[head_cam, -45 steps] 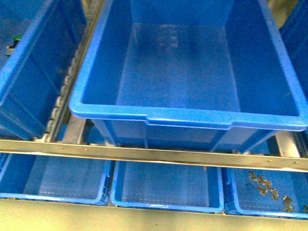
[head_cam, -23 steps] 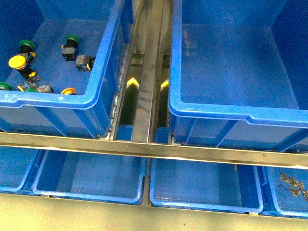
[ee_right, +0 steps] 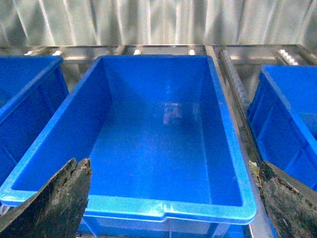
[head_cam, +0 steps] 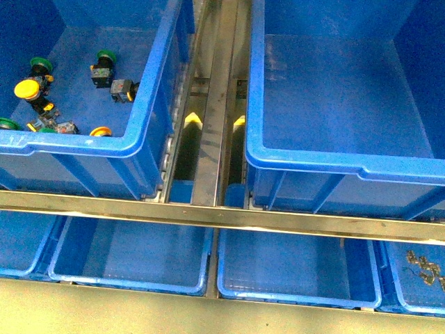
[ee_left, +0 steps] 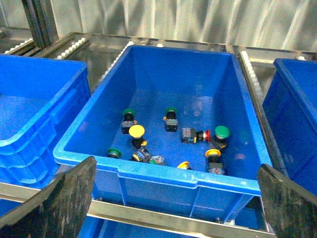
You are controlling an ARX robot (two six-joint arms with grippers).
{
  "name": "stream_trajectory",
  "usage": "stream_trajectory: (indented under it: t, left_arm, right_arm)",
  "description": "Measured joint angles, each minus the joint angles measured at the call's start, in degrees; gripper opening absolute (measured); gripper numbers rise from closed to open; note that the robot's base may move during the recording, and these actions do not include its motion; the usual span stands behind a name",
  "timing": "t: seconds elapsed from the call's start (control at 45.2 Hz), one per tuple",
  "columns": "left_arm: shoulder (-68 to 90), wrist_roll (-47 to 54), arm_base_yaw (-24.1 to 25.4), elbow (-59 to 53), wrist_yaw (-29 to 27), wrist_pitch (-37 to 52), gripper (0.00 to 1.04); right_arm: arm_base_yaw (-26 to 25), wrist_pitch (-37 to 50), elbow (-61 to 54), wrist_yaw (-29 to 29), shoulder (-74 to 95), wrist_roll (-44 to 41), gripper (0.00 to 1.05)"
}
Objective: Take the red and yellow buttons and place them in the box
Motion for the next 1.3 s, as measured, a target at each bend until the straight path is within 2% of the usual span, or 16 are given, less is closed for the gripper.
stream_trajectory:
  t: [1.304]
  left_arm:
    - [0.0, 0.0, 0.0, 0.0, -0.28, 0.0, 0.97]
  right_arm:
    - [-0.02, 0.0, 0.0, -0.37, 0.02, 0.0, 0.99]
